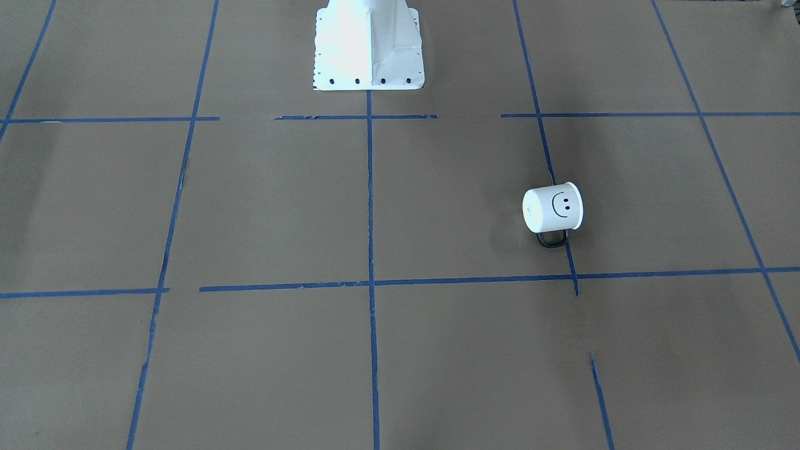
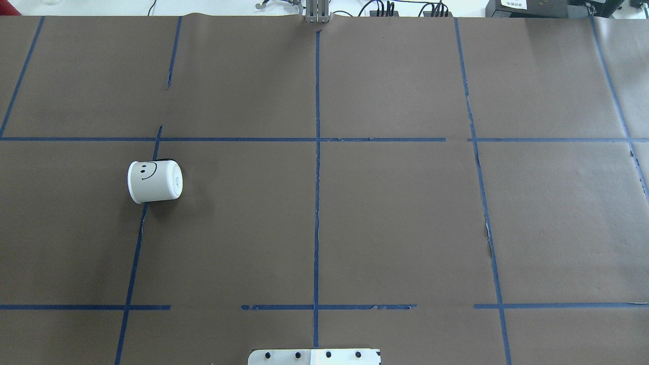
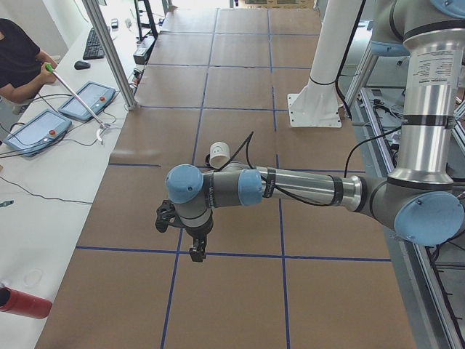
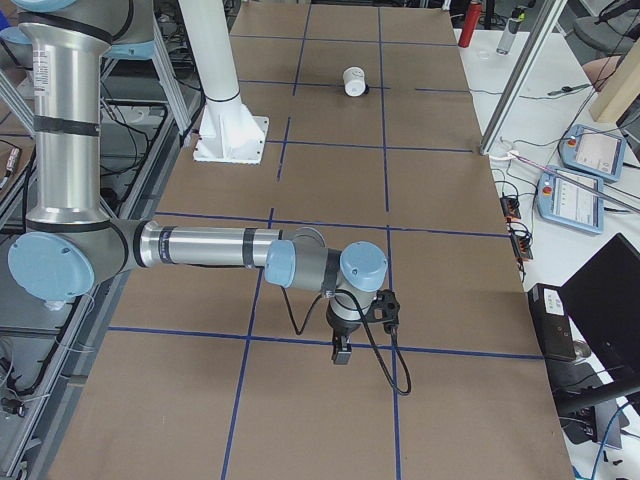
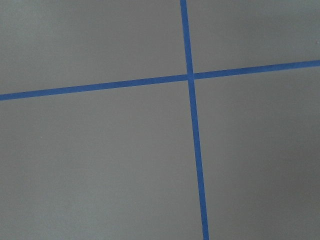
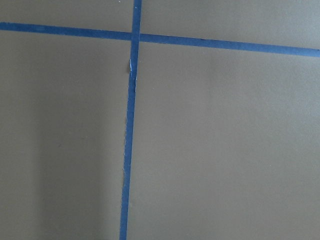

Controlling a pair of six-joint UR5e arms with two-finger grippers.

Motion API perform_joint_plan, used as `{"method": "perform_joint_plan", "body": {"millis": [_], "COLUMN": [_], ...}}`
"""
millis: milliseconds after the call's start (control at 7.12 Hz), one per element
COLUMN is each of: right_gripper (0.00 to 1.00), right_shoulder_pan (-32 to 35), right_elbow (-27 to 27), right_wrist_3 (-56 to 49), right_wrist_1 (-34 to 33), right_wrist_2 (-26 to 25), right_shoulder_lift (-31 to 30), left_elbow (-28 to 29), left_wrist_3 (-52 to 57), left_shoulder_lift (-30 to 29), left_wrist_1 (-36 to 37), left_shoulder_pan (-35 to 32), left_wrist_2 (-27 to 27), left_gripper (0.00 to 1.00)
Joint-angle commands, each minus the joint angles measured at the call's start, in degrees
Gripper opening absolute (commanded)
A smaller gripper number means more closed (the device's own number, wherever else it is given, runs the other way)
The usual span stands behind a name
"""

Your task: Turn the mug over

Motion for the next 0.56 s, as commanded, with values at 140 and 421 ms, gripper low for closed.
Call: {"method": "perform_joint_plan", "body": {"millis": [140,421], "right_gripper": [1.00,1.00], "right_shoulder_pan": [0.0,0.0], "right_elbow": [0.0,0.0], "right_wrist_3": [0.0,0.0], "right_wrist_1": [0.0,0.0], "right_wrist_2": [0.0,0.0], "right_shoulder_lift": [0.0,0.0], "left_elbow": [-0.1,-1.4], "left_wrist_3": [-0.2,0.3], "left_shoulder_lift": [-0.7,-0.4], "left_wrist_1": [0.3,-0.6], "left_shoulder_pan": [0.0,0.1], "left_wrist_2": [0.6,0.6], "left_gripper": [1.00,1.00]}}
